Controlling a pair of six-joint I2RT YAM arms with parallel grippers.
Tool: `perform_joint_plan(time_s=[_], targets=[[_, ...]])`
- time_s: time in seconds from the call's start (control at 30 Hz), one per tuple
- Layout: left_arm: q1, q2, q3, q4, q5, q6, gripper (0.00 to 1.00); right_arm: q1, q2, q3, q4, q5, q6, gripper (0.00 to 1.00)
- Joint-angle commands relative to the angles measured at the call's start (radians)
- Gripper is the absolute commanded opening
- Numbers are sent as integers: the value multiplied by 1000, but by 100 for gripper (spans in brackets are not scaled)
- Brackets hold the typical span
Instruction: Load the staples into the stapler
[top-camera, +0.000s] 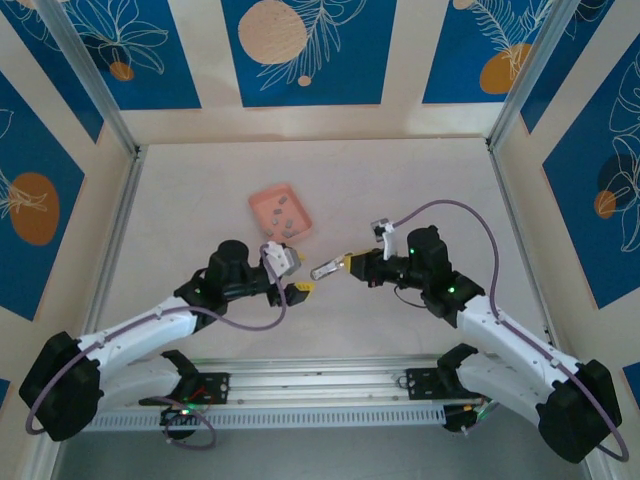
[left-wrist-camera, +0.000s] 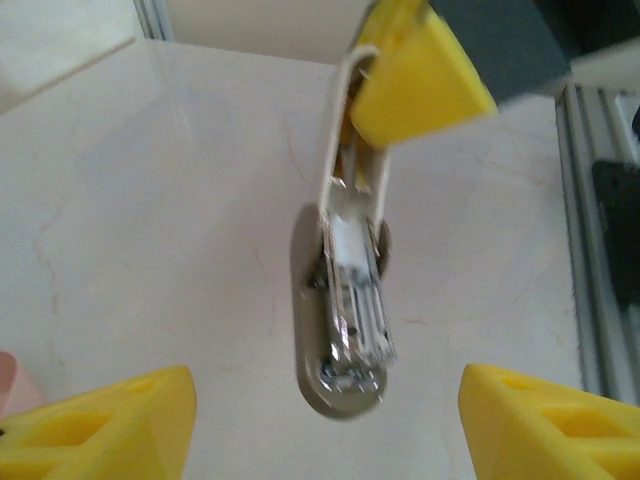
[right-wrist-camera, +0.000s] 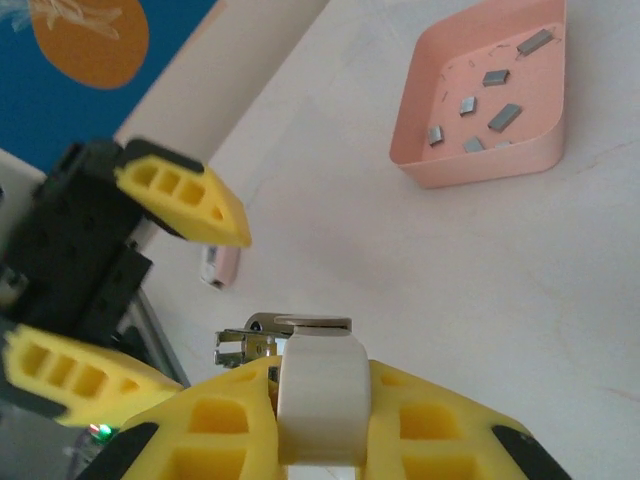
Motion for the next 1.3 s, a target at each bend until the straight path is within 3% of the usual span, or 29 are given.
perform_joint_plan(time_s=[0.0, 0.27, 0.47, 0.7, 0.97, 1.27], targets=[[-9, 17, 43, -33, 28, -183, 69, 7, 8, 52, -55, 19, -183, 17], [-9, 75, 85, -108, 46, -257, 69, 8, 29, 71, -54, -130, -387, 17], [-9, 107, 61, -19, 85, -383, 68, 9, 18, 63, -39, -192, -512, 18], [-8, 148, 43, 31, 136, -400, 68, 10, 10, 68, -45, -257, -625, 18], [-9, 182, 18, 132, 178, -431, 64, 11, 8, 68, -19, -276, -651, 18], [-9, 186, 28, 99, 162, -425, 64, 29, 12, 78, -10, -274, -665, 18]])
